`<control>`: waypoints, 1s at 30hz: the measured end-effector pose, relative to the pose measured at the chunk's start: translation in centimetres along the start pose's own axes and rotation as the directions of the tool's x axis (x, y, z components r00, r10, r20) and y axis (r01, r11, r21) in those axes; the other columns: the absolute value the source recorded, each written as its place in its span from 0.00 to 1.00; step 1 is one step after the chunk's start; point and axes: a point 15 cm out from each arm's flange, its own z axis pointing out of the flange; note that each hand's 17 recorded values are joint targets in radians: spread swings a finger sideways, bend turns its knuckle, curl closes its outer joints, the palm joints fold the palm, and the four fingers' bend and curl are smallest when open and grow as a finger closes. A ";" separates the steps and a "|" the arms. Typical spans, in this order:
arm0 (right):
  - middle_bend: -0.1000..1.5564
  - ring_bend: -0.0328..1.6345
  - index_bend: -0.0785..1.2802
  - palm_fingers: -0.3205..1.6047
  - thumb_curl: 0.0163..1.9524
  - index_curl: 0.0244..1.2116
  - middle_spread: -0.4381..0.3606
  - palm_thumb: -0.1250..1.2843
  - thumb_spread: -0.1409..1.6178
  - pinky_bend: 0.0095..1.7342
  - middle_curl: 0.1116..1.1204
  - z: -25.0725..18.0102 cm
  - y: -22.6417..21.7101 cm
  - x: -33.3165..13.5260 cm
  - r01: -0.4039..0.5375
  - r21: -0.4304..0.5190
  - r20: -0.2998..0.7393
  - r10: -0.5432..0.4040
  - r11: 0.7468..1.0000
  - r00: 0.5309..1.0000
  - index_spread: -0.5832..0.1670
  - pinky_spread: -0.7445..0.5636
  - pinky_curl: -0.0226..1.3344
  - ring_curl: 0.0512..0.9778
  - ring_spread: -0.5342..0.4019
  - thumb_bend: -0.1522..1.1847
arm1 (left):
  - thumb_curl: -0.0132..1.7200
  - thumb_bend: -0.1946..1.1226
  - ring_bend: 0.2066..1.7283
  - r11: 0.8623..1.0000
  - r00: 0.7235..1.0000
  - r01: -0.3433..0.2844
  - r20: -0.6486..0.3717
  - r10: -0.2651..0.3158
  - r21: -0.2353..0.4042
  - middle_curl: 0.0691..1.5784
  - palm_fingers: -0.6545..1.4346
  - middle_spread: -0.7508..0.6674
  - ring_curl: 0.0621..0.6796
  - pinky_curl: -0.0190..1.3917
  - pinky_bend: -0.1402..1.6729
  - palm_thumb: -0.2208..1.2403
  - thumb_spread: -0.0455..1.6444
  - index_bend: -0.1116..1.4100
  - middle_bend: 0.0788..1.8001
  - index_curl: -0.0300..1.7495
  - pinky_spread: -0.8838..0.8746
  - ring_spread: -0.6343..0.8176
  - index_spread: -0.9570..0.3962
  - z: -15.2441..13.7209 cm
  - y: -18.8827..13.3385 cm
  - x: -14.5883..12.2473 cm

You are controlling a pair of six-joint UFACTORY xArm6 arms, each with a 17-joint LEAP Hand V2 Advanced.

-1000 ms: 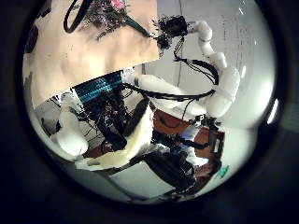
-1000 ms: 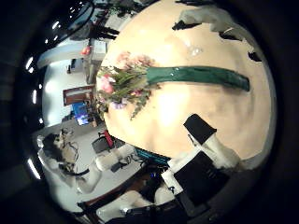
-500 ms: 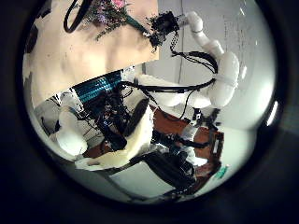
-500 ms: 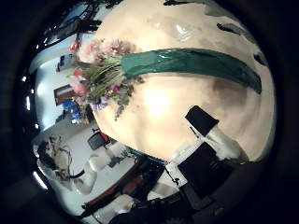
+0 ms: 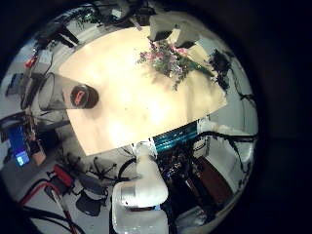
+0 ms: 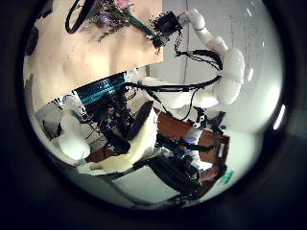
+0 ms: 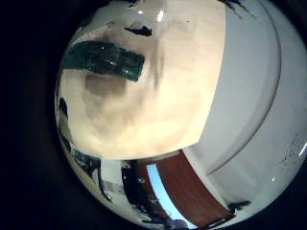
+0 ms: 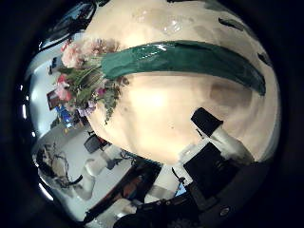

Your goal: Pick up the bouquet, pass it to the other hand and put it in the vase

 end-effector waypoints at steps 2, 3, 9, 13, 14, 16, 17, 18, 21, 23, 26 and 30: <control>0.29 0.46 0.18 0.26 0.28 0.26 0.45 0.77 0.58 0.48 0.25 0.2 -0.1 0.0 -0.003 -0.004 0.001 0.003 1.000 1.000 0.37 0.83 0.27 0.26 0.49 0.10 | 0.17 0.13 0.22 1.000 1.000 -0.001 -0.001 0.001 0.000 0.17 0.44 0.70 0.16 0.25 0.20 0.31 0.74 0.19 0.06 0.23 0.76 0.76 0.67 -0.1 -0.1 0.0; 0.29 0.46 0.18 0.26 0.28 0.26 0.45 0.77 0.58 0.48 0.25 0.3 -0.1 0.0 -0.004 -0.007 0.002 0.004 1.000 1.000 0.37 0.83 0.27 0.26 0.49 0.10 | 0.17 0.13 0.22 1.000 1.000 0.000 0.000 0.000 0.000 0.17 0.44 0.70 0.16 0.25 0.20 0.31 0.74 0.19 0.06 0.23 0.76 0.76 0.67 -0.1 -0.1 0.0; 0.29 0.45 0.18 0.27 0.28 0.26 0.45 0.77 0.58 0.48 0.26 1.3 -1.3 -0.1 -0.003 0.002 -0.002 0.003 1.000 1.000 0.37 0.82 0.26 0.25 0.49 0.10 | 0.17 0.13 0.22 1.000 1.000 0.002 -0.001 -0.002 -0.001 0.17 0.44 0.70 0.16 0.26 0.20 0.31 0.74 0.19 0.06 0.23 0.76 0.76 0.67 0.0 -0.3 -0.1; 0.30 0.45 0.18 0.28 0.28 0.25 0.44 0.77 0.58 0.48 0.26 1.6 -1.5 -0.1 -0.003 0.001 -0.001 0.003 1.000 1.000 0.37 0.81 0.24 0.25 0.47 0.10 | 0.17 0.13 0.22 1.000 1.000 0.004 0.000 -0.004 0.004 0.17 0.44 0.70 0.16 0.26 0.20 0.31 0.74 0.19 0.06 0.23 0.76 0.76 0.67 -0.1 -0.5 -0.1; 0.30 0.46 0.18 0.28 0.28 0.25 0.44 0.77 0.58 0.47 0.26 1.6 -1.6 -0.1 -0.003 0.005 -0.002 0.003 1.000 1.000 0.37 0.80 0.24 0.25 0.47 0.10 | 0.17 0.13 0.22 1.000 1.000 0.003 -0.001 -0.003 0.004 0.17 0.44 0.70 0.16 0.26 0.20 0.31 0.74 0.19 0.06 0.23 0.76 0.76 0.67 -0.2 -0.6 -0.1; 0.30 0.47 0.18 0.30 0.28 0.25 0.43 0.77 0.58 0.47 0.27 1.8 -1.7 -0.1 -0.002 0.007 -0.004 0.002 1.000 1.000 0.38 0.79 0.24 0.26 0.45 0.10 | 0.17 0.13 0.22 1.000 1.000 0.004 -0.001 -0.004 0.002 0.17 0.44 0.70 0.16 0.26 0.20 0.31 0.74 0.19 0.06 0.23 0.76 0.76 0.67 -0.2 -0.7 -0.1; 0.31 0.47 0.18 0.30 0.28 0.25 0.42 0.77 0.58 0.47 0.27 1.9 -1.9 -0.1 -0.003 0.007 -0.005 0.004 1.000 1.000 0.38 0.78 0.23 0.26 0.44 0.10 | 0.17 0.13 0.22 1.000 1.000 0.004 -0.003 -0.004 0.000 0.17 0.44 0.70 0.16 0.26 0.20 0.31 0.74 0.19 0.06 0.23 0.76 0.76 0.67 -0.2 -0.7 -0.1; 0.31 0.48 0.18 0.30 0.28 0.25 0.42 0.77 0.58 0.47 0.28 2.1 -1.9 -0.2 -0.005 0.004 -0.005 0.005 1.000 1.000 0.38 0.77 0.23 0.26 0.43 0.10 | 0.17 0.13 0.22 1.000 1.000 0.004 -0.003 -0.004 -0.001 0.17 0.44 0.70 0.16 0.26 0.20 0.31 0.74 0.19 0.06 0.23 0.76 0.76 0.67 -0.2 -0.8 -0.1; 0.32 0.49 0.18 0.31 0.28 0.25 0.40 0.77 0.58 0.47 0.28 2.4 -2.2 -0.3 0.000 0.001 -0.007 0.000 1.000 1.000 0.38 0.74 0.22 0.27 0.40 0.10 | 0.17 0.13 0.22 1.000 1.000 0.001 -0.002 -0.001 0.000 0.17 0.44 0.70 0.16 0.26 0.20 0.31 0.74 0.19 0.06 0.23 0.76 0.76 0.67 -0.2 -1.1 -0.1; 0.32 0.49 0.18 0.32 0.28 0.25 0.40 0.77 0.58 0.48 0.29 2.8 -2.4 -0.4 0.004 -0.001 -0.008 -0.004 1.000 1.000 0.38 0.72 0.22 0.27 0.39 0.10 | 0.17 0.13 0.22 1.000 1.000 0.001 -0.001 -0.001 -0.001 0.17 0.44 0.70 0.16 0.26 0.20 0.31 0.74 0.19 0.06 0.23 0.76 0.76 0.67 -0.2 -1.4 0.0; 0.32 0.51 0.19 0.33 0.28 0.25 0.38 0.77 0.58 0.48 0.29 3.2 -2.5 -0.6 0.009 -0.009 -0.008 -0.009 1.000 1.000 0.38 0.68 0.21 0.28 0.36 0.10 | 0.17 0.13 0.22 1.000 1.000 -0.003 0.001 0.003 -0.007 0.17 0.44 0.70 0.16 0.26 0.20 0.31 0.74 0.19 0.06 0.23 0.76 0.76 0.67 -0.2 -1.6 0.1; 0.34 0.54 0.19 0.37 0.28 0.26 0.34 0.79 0.58 0.50 0.31 3.1 -3.4 -0.7 0.018 0.020 -0.021 -0.017 1.000 1.000 0.36 0.61 0.20 0.30 0.31 0.10 | 0.17 0.13 0.22 1.000 1.000 -0.002 0.002 0.002 -0.010 0.17 0.44 0.70 0.16 0.26 0.20 0.31 0.74 0.19 0.06 0.23 0.76 0.76 0.67 -0.3 -1.9 0.2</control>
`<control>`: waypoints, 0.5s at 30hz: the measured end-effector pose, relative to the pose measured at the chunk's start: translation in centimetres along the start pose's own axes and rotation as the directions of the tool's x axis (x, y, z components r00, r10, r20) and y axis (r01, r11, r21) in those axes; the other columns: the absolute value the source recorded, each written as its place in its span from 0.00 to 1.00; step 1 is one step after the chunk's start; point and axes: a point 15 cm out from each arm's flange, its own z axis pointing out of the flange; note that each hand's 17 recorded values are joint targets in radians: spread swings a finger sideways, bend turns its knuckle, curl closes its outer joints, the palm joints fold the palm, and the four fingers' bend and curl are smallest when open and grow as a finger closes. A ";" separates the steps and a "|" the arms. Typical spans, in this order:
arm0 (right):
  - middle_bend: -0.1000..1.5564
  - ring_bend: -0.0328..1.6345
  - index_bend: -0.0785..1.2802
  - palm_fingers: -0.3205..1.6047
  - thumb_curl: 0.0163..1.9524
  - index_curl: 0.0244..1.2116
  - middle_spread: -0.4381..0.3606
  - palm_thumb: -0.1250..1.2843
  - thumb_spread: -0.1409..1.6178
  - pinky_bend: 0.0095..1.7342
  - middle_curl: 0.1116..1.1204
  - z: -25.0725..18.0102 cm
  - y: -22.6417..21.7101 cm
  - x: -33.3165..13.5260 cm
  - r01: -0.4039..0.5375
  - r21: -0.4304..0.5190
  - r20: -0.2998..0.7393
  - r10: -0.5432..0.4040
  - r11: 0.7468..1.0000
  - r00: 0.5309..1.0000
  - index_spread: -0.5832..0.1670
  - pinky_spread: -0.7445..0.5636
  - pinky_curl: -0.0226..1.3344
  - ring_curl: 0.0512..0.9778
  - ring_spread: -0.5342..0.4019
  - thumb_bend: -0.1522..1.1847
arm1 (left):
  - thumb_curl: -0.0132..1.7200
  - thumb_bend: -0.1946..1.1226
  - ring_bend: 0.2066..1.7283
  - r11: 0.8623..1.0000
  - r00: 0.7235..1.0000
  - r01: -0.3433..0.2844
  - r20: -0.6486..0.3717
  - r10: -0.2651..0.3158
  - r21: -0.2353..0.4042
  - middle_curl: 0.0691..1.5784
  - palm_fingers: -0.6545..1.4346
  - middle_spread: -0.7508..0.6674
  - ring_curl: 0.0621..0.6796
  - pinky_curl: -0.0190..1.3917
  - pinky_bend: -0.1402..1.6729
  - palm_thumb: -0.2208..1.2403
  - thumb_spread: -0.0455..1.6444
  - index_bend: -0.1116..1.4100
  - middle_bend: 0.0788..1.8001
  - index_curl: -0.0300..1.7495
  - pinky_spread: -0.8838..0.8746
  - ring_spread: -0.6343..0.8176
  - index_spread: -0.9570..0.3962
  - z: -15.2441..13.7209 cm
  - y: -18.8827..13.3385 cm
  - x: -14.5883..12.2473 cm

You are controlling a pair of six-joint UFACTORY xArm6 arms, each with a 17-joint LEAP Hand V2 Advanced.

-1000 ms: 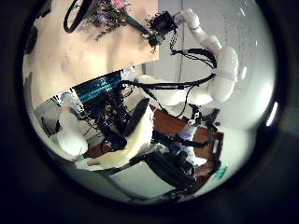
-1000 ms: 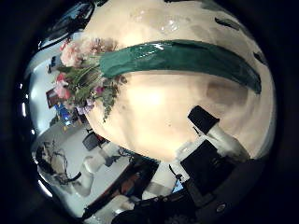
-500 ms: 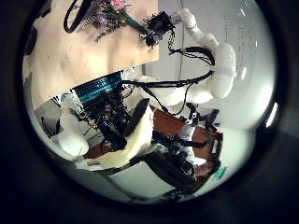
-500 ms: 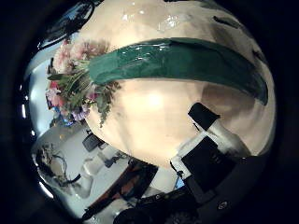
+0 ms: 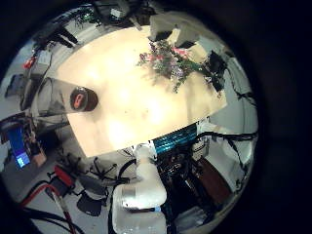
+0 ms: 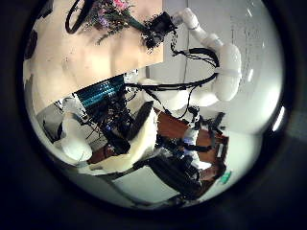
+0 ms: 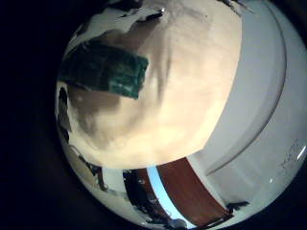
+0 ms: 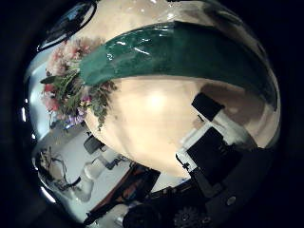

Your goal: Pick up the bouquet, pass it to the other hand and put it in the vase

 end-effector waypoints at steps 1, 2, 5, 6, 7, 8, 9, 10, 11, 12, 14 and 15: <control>0.34 0.55 0.19 0.38 0.28 0.26 0.33 0.79 0.58 0.51 0.31 0.0 -0.2 -0.2 0.007 0.006 -0.004 -0.007 1.000 1.000 0.36 0.59 0.20 0.30 0.30 0.10 | 0.17 0.13 0.22 1.000 1.000 -0.002 0.001 0.002 0.000 0.17 0.44 0.70 0.16 0.26 0.20 0.31 0.74 0.19 0.06 0.23 0.76 0.76 0.67 0.0 0.0 0.1; 0.35 0.55 0.19 0.39 0.28 0.26 0.32 0.80 0.58 0.52 0.32 -0.1 -0.4 -0.5 0.014 0.009 -0.008 -0.014 1.000 1.000 0.35 0.57 0.20 0.30 0.29 0.10 | 0.17 0.13 0.22 1.000 1.000 -0.003 0.002 0.003 -0.001 0.17 0.44 0.70 0.16 0.26 0.20 0.31 0.74 0.19 0.06 0.23 0.76 0.76 0.67 0.0 -0.1 0.1; 0.36 0.57 0.19 0.41 0.28 0.27 0.30 0.80 0.58 0.54 0.33 0.0 -0.7 -1.1 0.028 0.014 -0.015 -0.028 0.999 0.999 0.34 0.51 0.20 0.32 0.27 0.10 | 0.17 0.13 0.22 1.000 1.000 -0.004 0.002 0.004 -0.002 0.17 0.44 0.70 0.16 0.26 0.20 0.31 0.74 0.19 0.06 0.23 0.76 0.76 0.67 -0.1 -0.3 0.2; 0.36 0.58 0.19 0.42 0.28 0.27 0.29 0.80 0.58 0.55 0.34 0.0 -0.8 -1.1 0.028 0.016 -0.016 -0.028 0.999 0.999 0.34 0.49 0.21 0.33 0.26 0.10 | 0.17 0.13 0.22 1.000 1.000 -0.004 0.002 0.004 -0.004 0.17 0.44 0.70 0.16 0.26 0.20 0.31 0.74 0.19 0.06 0.23 0.76 0.76 0.67 -0.1 -0.4 0.2; 0.37 0.58 0.19 0.42 0.28 0.27 0.28 0.80 0.58 0.56 0.34 0.0 -0.8 -1.1 0.028 0.018 -0.016 -0.028 0.999 0.999 0.34 0.47 0.20 0.33 0.25 0.10 | 0.17 0.13 0.22 1.000 1.000 -0.004 0.002 0.004 -0.003 0.17 0.44 0.70 0.16 0.26 0.20 0.31 0.74 0.19 0.06 0.23 0.76 0.76 0.67 -0.1 -0.4 0.2; 0.37 0.59 0.19 0.43 0.28 0.27 0.27 0.80 0.58 0.57 0.35 0.0 -0.8 -1.2 0.027 0.017 -0.016 -0.027 0.999 1.000 0.33 0.45 0.20 0.34 0.25 0.10 | 0.17 0.13 0.22 1.000 1.000 -0.005 0.002 0.005 -0.004 0.17 0.44 0.70 0.16 0.26 0.20 0.31 0.74 0.19 0.06 0.23 0.76 0.76 0.67 -0.2 -0.5 0.2; 0.38 0.60 0.19 0.44 0.28 0.28 0.26 0.81 0.57 0.57 0.36 0.2 -0.8 -1.2 0.029 0.013 -0.017 -0.029 0.999 0.999 0.33 0.43 0.20 0.34 0.24 0.10 | 0.17 0.13 0.22 1.000 1.000 -0.006 0.002 0.006 -0.006 0.17 0.44 0.70 0.16 0.26 0.20 0.31 0.74 0.19 0.06 0.23 0.76 0.76 0.67 -0.2 -0.6 0.2; 0.38 0.60 0.19 0.45 0.28 0.28 0.26 0.81 0.57 0.58 0.36 0.3 -0.8 -1.1 0.029 0.009 -0.020 -0.029 1.000 0.999 0.32 0.41 0.20 0.35 0.23 0.10 | 0.17 0.13 0.22 1.000 1.000 -0.008 0.003 0.008 -0.006 0.17 0.44 0.70 0.16 0.26 0.20 0.31 0.74 0.19 0.06 0.23 0.76 0.76 0.67 -0.1 -0.6 0.3; 0.38 0.60 0.20 0.45 0.28 0.28 0.25 0.81 0.57 0.59 0.37 0.4 -0.7 -1.0 0.030 0.007 -0.023 -0.029 1.000 0.999 0.32 0.40 0.20 0.35 0.23 0.10 | 0.17 0.13 0.22 1.000 1.000 -0.011 0.004 0.011 -0.005 0.17 0.44 0.70 0.16 0.26 0.20 0.31 0.74 0.19 0.06 0.23 0.76 0.76 0.67 -0.2 -0.6 0.3; 0.39 0.60 0.19 0.46 0.29 0.29 0.24 0.81 0.57 0.59 0.38 0.4 -0.7 -0.9 0.031 0.005 -0.027 -0.031 0.999 0.999 0.31 0.38 0.20 0.36 0.23 0.10 | 0.17 0.13 0.22 1.000 1.000 -0.010 0.004 0.010 -0.005 0.17 0.44 0.70 0.16 0.26 0.20 0.31 0.74 0.19 0.06 0.23 0.76 0.76 0.67 -0.2 -0.6 0.3; 0.40 0.61 0.20 0.47 0.29 0.29 0.22 0.81 0.57 0.61 0.39 0.6 -0.8 -0.9 0.035 0.000 -0.032 -0.035 0.999 0.999 0.29 0.35 0.20 0.36 0.22 0.10 | 0.17 0.13 0.22 1.000 1.000 -0.011 0.005 0.011 -0.007 0.17 0.44 0.70 0.16 0.26 0.20 0.31 0.74 0.19 0.06 0.23 0.76 0.76 0.67 -0.2 -0.8 0.3; 0.41 0.61 0.20 0.48 0.29 0.30 0.21 0.81 0.57 0.61 0.40 0.7 -0.8 -0.9 0.035 -0.003 -0.032 -0.035 0.999 0.999 0.29 0.34 0.20 0.37 0.21 0.10 | 0.17 0.13 0.22 1.000 1.000 -0.011 0.006 0.011 -0.007 0.17 0.44 0.70 0.17 0.26 0.20 0.31 0.74 0.19 0.06 0.23 0.76 0.76 0.67 -0.2 -0.8 0.3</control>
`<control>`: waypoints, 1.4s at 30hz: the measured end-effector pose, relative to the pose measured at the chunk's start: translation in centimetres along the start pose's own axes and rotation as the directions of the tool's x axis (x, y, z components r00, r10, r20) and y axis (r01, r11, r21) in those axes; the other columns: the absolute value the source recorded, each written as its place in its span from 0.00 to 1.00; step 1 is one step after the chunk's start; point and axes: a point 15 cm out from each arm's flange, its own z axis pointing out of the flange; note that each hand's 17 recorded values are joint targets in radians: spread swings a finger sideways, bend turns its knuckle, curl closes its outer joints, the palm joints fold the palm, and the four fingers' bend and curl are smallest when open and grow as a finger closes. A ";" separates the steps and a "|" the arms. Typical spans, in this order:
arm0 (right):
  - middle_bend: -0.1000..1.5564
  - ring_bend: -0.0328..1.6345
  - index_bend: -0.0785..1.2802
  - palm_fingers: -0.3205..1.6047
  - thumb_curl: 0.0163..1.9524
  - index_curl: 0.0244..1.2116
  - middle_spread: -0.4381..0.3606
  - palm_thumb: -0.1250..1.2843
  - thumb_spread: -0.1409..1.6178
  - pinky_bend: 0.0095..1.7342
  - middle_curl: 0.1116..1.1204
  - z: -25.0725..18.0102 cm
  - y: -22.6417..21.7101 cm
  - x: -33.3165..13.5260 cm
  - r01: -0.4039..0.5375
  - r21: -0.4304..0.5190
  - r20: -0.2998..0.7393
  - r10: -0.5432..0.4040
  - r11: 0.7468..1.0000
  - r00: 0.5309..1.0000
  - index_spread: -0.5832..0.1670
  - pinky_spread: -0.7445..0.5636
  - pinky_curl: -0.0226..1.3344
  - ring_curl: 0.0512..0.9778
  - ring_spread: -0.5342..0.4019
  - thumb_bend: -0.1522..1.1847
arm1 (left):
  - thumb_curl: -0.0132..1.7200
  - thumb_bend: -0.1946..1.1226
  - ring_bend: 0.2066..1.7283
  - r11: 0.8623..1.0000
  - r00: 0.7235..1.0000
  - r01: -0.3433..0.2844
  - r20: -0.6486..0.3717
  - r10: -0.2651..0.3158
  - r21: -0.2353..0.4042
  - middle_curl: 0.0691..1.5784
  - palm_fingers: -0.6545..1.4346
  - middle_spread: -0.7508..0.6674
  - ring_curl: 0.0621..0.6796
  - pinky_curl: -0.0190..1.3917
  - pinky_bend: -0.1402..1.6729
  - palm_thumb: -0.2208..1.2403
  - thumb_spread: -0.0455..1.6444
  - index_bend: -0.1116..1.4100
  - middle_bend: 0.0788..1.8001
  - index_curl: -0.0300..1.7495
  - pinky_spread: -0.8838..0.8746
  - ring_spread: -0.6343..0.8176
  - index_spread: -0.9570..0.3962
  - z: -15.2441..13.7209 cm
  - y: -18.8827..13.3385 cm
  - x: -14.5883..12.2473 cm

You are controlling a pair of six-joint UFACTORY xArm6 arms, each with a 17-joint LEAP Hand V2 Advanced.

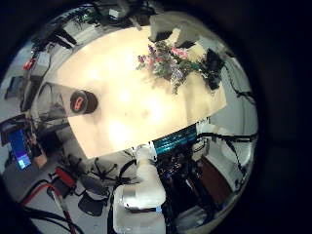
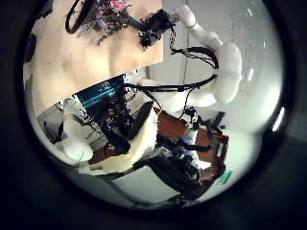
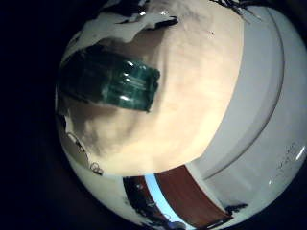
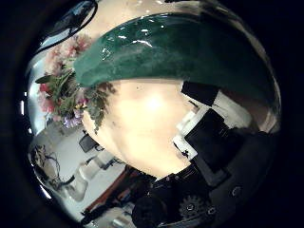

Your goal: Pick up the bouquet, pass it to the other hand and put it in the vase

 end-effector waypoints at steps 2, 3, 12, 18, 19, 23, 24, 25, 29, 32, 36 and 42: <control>0.41 0.62 0.20 0.49 0.29 0.30 0.20 0.82 0.57 0.62 0.41 0.1 0.0 0.0 -0.002 -0.003 -0.001 0.002 1.000 1.000 0.27 0.32 0.20 0.37 0.20 0.10 | 0.17 0.13 0.22 1.000 1.000 0.001 -0.001 -0.001 -0.003 0.17 0.44 0.70 0.17 0.26 0.20 0.31 0.74 0.19 0.06 0.23 0.76 0.76 0.67 0.0 -0.1 0.0; 0.42 0.62 0.20 0.50 0.29 0.31 0.20 0.82 0.57 0.63 0.42 0.1 0.0 0.0 -0.003 -0.002 -0.001 0.003 1.000 1.000 0.26 0.31 0.20 0.38 0.19 0.10 | 0.17 0.13 0.22 1.000 1.000 0.001 -0.002 -0.001 -0.004 0.17 0.44 0.70 0.17 0.26 0.20 0.31 0.74 0.19 0.06 0.23 0.76 0.76 0.67 0.0 -0.2 0.0; 0.52 0.67 0.32 0.79 0.29 0.40 0.17 0.82 0.56 0.61 0.51 -0.1 -0.7 0.7 0.002 0.026 -0.026 -0.001 1.000 1.000 0.16 0.16 0.20 0.43 0.22 0.10 | 0.17 0.13 0.22 1.000 1.000 -0.003 -0.002 0.003 -0.008 0.17 0.44 0.70 0.17 0.26 0.20 0.31 0.74 0.19 0.06 0.23 0.77 0.76 0.67 -0.1 -0.6 0.0; 0.65 0.73 0.58 0.86 0.30 0.57 0.24 0.82 0.56 0.70 0.61 -2.5 -3.3 2.3 -0.010 0.187 -0.057 0.021 0.982 0.998 0.18 0.25 0.27 0.50 0.29 0.10 | 0.17 0.13 0.22 1.000 1.000 -0.001 -0.003 0.001 -0.014 0.17 0.44 0.70 0.17 0.26 0.20 0.31 0.74 0.19 0.06 0.23 0.77 0.76 0.67 -0.1 -0.9 -0.1; 0.67 0.75 0.62 0.85 0.30 0.59 0.25 0.82 0.56 0.72 0.63 -2.4 -3.1 2.7 -0.018 0.193 -0.052 0.028 0.981 0.998 0.19 0.27 0.28 0.51 0.30 0.10 | 0.17 0.13 0.22 1.000 1.000 -0.001 -0.003 0.001 -0.014 0.17 0.44 0.70 0.17 0.26 0.20 0.31 0.74 0.19 0.06 0.23 0.77 0.76 0.67 -0.1 -0.9 -0.1; 0.75 0.80 0.74 0.82 0.31 0.67 0.28 0.86 0.56 0.78 0.68 -2.8 -2.3 4.3 -0.062 0.207 -0.031 0.070 0.976 0.997 0.25 0.33 0.33 0.57 0.31 0.12 | 0.17 0.13 0.22 1.000 1.000 0.000 -0.001 0.000 -0.010 0.17 0.44 0.70 0.17 0.26 0.20 0.31 0.74 0.19 0.06 0.23 0.77 0.76 0.67 -0.2 -1.0 -0.1; 0.76 0.80 0.77 0.81 0.32 0.68 0.29 0.87 0.56 0.79 0.69 -2.8 -2.0 4.8 -0.075 0.208 -0.025 0.082 0.975 0.996 0.27 0.34 0.34 0.58 0.32 0.13 | 0.17 0.13 0.22 1.000 1.000 0.000 -0.001 0.000 -0.009 0.17 0.44 0.70 0.17 0.26 0.20 0.31 0.74 0.19 0.06 0.23 0.77 0.76 0.67 -0.2 -0.9 -0.1; 0.78 0.81 0.79 0.81 0.33 0.69 0.31 0.89 0.56 0.80 0.70 -3.0 -1.6 5.4 -0.092 0.209 -0.016 0.098 0.974 0.995 0.29 0.35 0.35 0.60 0.32 0.14 | 0.17 0.13 0.22 1.000 1.000 0.000 -0.001 0.000 -0.008 0.17 0.44 0.70 0.17 0.26 0.20 0.31 0.74 0.19 0.06 0.23 0.77 0.75 0.67 -0.2 -0.9 -0.1; 0.82 0.83 0.84 0.79 0.36 0.71 0.35 0.92 0.56 0.82 0.71 -4.8 -1.2 5.7 -0.114 0.249 0.011 0.115 0.962 0.993 0.35 0.39 0.38 0.63 0.34 0.15 | 0.17 0.13 0.22 1.000 1.000 0.001 0.001 -0.001 -0.008 0.17 0.44 0.70 0.17 0.26 0.20 0.31 0.74 0.19 0.06 0.23 0.77 0.75 0.67 -0.2 -1.0 -0.1; 0.84 0.85 0.86 0.78 0.38 0.72 0.37 0.93 0.56 0.83 0.70 -6.4 -1.1 5.5 -0.108 0.290 0.034 0.102 0.951 0.994 0.38 0.40 0.40 0.66 0.35 0.16 | 0.17 0.13 0.22 1.000 1.000 0.002 0.001 -0.002 -0.003 0.17 0.44 0.70 0.17 0.26 0.20 0.31 0.74 0.19 0.06 0.23 0.77 0.75 0.67 -0.4 -0.9 -0.1; 0.86 0.86 0.88 0.77 0.41 0.72 0.40 0.93 0.56 0.83 0.69 -9.1 -0.8 5.1 -0.107 0.362 0.093 0.079 0.926 0.993 0.42 0.42 0.41 0.68 0.36 0.15 | 0.17 0.13 0.22 1.000 1.000 -0.001 0.003 0.001 0.003 0.16 0.44 0.70 0.17 0.26 0.20 0.31 0.74 0.19 0.06 0.23 0.77 0.75 0.67 -0.6 -0.9 0.0; 0.87 0.87 0.90 0.77 0.44 0.72 0.42 0.92 0.56 0.82 0.67 -12.8 1.3 2.2 -0.090 0.411 0.221 -0.003 0.907 0.975 0.46 0.43 0.44 0.70 0.37 0.15 | 0.17 0.13 0.22 1.000 1.000 -0.004 -0.001 0.004 0.008 0.16 0.44 0.70 0.17 0.26 0.20 0.31 0.74 0.19 0.06 0.23 0.77 0.75 0.67 -0.6 -0.8 0.1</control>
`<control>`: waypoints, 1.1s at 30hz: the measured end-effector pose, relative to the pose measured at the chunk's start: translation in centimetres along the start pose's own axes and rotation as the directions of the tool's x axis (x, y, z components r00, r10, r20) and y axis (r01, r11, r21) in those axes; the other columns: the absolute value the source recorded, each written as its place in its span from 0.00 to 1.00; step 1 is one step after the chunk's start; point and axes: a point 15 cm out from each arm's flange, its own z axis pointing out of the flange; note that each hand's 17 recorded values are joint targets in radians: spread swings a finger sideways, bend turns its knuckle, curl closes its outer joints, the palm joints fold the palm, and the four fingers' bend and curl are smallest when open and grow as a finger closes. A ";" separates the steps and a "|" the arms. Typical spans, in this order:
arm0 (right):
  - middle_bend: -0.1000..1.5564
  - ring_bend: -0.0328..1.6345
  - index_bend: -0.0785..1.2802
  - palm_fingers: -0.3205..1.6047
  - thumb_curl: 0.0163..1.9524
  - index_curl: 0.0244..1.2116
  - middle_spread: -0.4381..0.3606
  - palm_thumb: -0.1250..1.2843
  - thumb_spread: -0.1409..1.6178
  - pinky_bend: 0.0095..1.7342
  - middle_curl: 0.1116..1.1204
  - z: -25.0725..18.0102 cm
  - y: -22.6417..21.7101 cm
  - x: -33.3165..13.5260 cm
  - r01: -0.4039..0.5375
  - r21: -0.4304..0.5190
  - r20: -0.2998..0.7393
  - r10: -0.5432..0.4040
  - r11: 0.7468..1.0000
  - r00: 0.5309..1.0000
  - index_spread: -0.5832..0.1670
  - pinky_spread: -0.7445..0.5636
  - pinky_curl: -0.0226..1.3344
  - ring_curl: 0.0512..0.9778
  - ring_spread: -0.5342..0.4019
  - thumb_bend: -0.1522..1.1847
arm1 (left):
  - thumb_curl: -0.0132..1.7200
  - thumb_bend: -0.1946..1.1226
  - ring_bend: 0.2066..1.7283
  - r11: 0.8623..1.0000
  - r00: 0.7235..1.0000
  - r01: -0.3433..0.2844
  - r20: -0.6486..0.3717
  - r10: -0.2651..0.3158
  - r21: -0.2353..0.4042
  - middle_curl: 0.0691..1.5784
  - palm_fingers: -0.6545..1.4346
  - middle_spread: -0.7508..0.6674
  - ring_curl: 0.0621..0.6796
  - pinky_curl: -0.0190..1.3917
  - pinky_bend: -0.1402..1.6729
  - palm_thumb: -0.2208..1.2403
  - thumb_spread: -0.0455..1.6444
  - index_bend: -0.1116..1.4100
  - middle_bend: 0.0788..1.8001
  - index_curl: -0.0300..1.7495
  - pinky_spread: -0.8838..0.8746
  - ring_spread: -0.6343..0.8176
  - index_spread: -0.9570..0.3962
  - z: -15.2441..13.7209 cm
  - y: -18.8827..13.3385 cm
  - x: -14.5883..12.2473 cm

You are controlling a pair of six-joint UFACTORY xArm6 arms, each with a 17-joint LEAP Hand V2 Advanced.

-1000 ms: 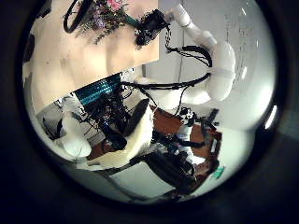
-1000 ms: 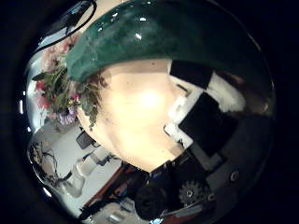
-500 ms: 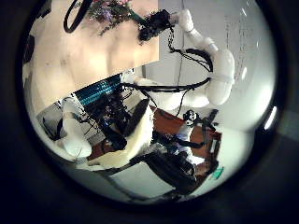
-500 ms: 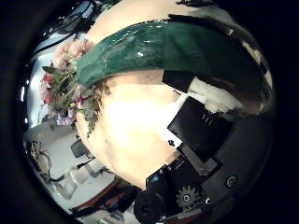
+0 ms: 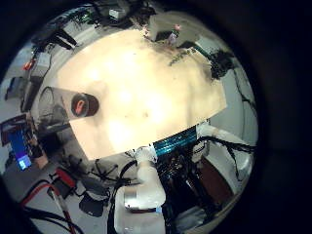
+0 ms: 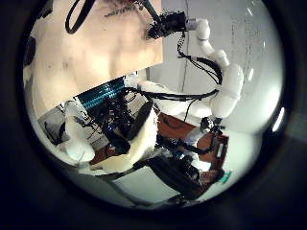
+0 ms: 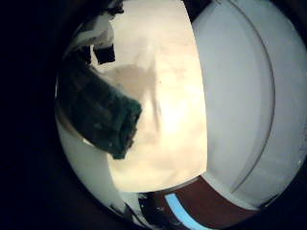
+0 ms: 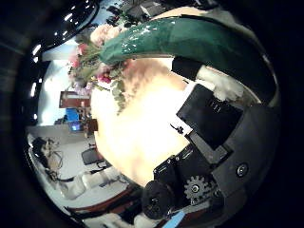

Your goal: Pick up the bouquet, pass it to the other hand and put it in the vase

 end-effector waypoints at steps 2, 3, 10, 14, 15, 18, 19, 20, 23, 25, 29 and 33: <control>0.88 0.87 0.90 0.77 0.46 0.72 0.43 0.93 0.56 0.81 0.67 -2.0 -0.2 -1.3 0.020 0.039 0.025 -0.021 0.999 0.999 0.46 0.43 0.45 0.70 0.37 0.15 | 0.17 0.13 0.22 1.000 1.000 -0.003 -0.001 0.003 -0.001 0.16 0.44 0.70 0.17 0.26 0.20 0.31 0.74 0.19 0.06 0.23 0.77 0.75 0.67 0.1 0.1 0.0; 0.88 0.87 0.90 0.76 0.46 0.72 0.43 0.93 0.56 0.81 0.66 -3.0 -0.4 -1.7 0.027 0.061 0.028 -0.029 0.998 0.999 0.47 0.43 0.45 0.70 0.37 0.15 | 0.17 0.13 0.22 1.000 1.000 -0.003 -0.002 0.003 -0.003 0.16 0.44 0.70 0.17 0.26 0.20 0.31 0.74 0.19 0.06 0.23 0.77 0.75 0.67 0.2 0.2 0.1; 0.89 0.87 0.91 0.76 0.50 0.71 0.44 0.92 0.56 0.80 0.64 -8.7 -0.9 -5.5 0.046 0.182 0.094 -0.064 0.982 0.993 0.49 0.44 0.47 0.71 0.37 0.14 | 0.17 0.13 0.22 1.000 1.000 -0.007 -0.007 0.007 0.011 0.16 0.44 0.70 0.17 0.26 0.20 0.31 0.74 0.19 0.06 0.23 0.77 0.75 0.67 0.0 0.0 -0.3; 0.89 0.87 0.92 0.76 0.52 0.70 0.44 0.92 0.56 0.79 0.63 -11.5 -1.1 -8.3 0.027 0.254 0.188 -0.076 0.967 0.979 0.49 0.44 0.49 0.71 0.37 0.14 | 0.17 0.13 0.22 1.000 1.000 -0.004 -0.013 0.004 0.017 0.16 0.44 0.70 0.17 0.26 0.20 0.31 0.74 0.19 0.06 0.23 0.77 0.75 0.67 -0.2 -0.1 -0.8; 0.89 0.87 0.92 0.76 0.52 0.70 0.44 0.92 0.56 0.79 0.63 -12.5 -1.1 -9.1 0.013 0.275 0.222 -0.077 0.961 0.972 0.50 0.43 0.49 0.71 0.37 0.14 | 0.17 0.13 0.22 1.000 1.000 0.003 -0.018 -0.002 0.024 0.16 0.44 0.70 0.17 0.26 0.20 0.31 0.74 0.19 0.06 0.23 0.77 0.75 0.67 -0.4 -0.2 -1.3; 0.90 0.87 0.92 0.76 0.53 0.69 0.44 0.92 0.55 0.78 0.62 -15.0 -1.2 -11.1 -0.019 0.313 0.326 -0.089 0.950 0.941 0.50 0.43 0.50 0.72 0.38 0.13 | 0.17 0.13 0.22 0.998 0.999 0.003 -0.037 -0.001 0.058 0.17 0.44 0.70 0.17 0.26 0.20 0.31 0.74 0.19 0.06 0.23 0.76 0.75 0.67 -1.5 -0.4 -1.5; 0.90 0.87 0.93 0.76 0.54 0.69 0.44 0.92 0.55 0.78 0.62 -16.0 -1.2 -11.8 -0.033 0.326 0.365 -0.094 0.945 0.926 0.50 0.43 0.51 0.72 0.38 0.13 | 0.17 0.13 0.22 0.998 0.999 0.001 -0.051 0.002 0.065 0.17 0.44 0.70 0.17 0.26 0.20 0.31 0.74 0.19 0.06 0.23 0.76 0.75 0.67 -1.9 -0.7 -1.4; 0.90 0.87 0.93 0.76 0.54 0.69 0.44 0.91 0.55 0.78 0.62 -16.9 -1.3 -12.3 -0.046 0.339 0.399 -0.100 0.940 0.911 0.50 0.43 0.51 0.72 0.38 0.13 | 0.17 0.13 0.22 0.997 0.998 0.002 -0.065 0.003 0.074 0.17 0.44 0.70 0.17 0.26 0.19 0.31 0.74 0.19 0.07 0.23 0.76 0.75 0.67 -2.3 -0.9 -1.3; 0.90 0.87 0.93 0.76 0.55 0.69 0.44 0.91 0.55 0.77 0.61 -19.4 -1.2 -14.4 -0.074 0.358 0.507 -0.127 0.931 0.853 0.51 0.43 0.52 0.72 0.38 0.13 | 0.17 0.13 0.22 0.995 0.994 0.012 -0.106 -0.001 0.103 0.17 0.45 0.69 0.17 0.26 0.19 0.31 0.74 0.20 0.06 0.23 0.76 0.75 0.67 -3.2 -1.3 -1.4; 0.90 0.87 0.93 0.76 0.56 0.68 0.44 0.91 0.55 0.77 0.61 -21.0 -1.0 -15.2 -0.093 0.371 0.563 -0.145 0.924 0.814 0.51 0.43 0.53 0.72 0.38 0.13 | 0.17 0.13 0.22 0.992 0.990 0.018 -0.139 0.000 0.128 0.17 0.45 0.69 0.16 0.26 0.19 0.31 0.74 0.19 0.07 0.23 0.76 0.75 0.67 -3.8 -1.6 -1.4; 0.90 0.87 0.93 0.76 0.57 0.68 0.45 0.91 0.55 0.76 0.60 -23.7 -0.6 -17.4 -0.108 0.387 0.660 -0.193 0.916 0.726 0.51 0.43 0.54 0.72 0.38 0.12 | 0.17 0.13 0.22 0.983 0.974 0.013 -0.224 0.028 0.182 0.17 0.46 0.69 0.16 0.26 0.19 0.31 0.74 0.19 0.07 0.23 0.76 0.75 0.67 -5.2 -2.3 -0.3; 0.91 0.87 0.94 0.76 0.59 0.67 0.45 0.91 0.55 0.75 0.60 -25.5 0.0 -19.5 -0.109 0.388 0.737 -0.237 0.915 0.633 0.51 0.43 0.55 0.72 0.38 0.12 | 0.17 0.13 0.23 0.968 0.940 -0.001 -0.329 0.087 0.252 0.17 0.45 0.69 0.16 0.26 0.19 0.29 0.73 0.19 0.06 0.23 0.76 0.75 0.68 -7.2 -3.2 1.6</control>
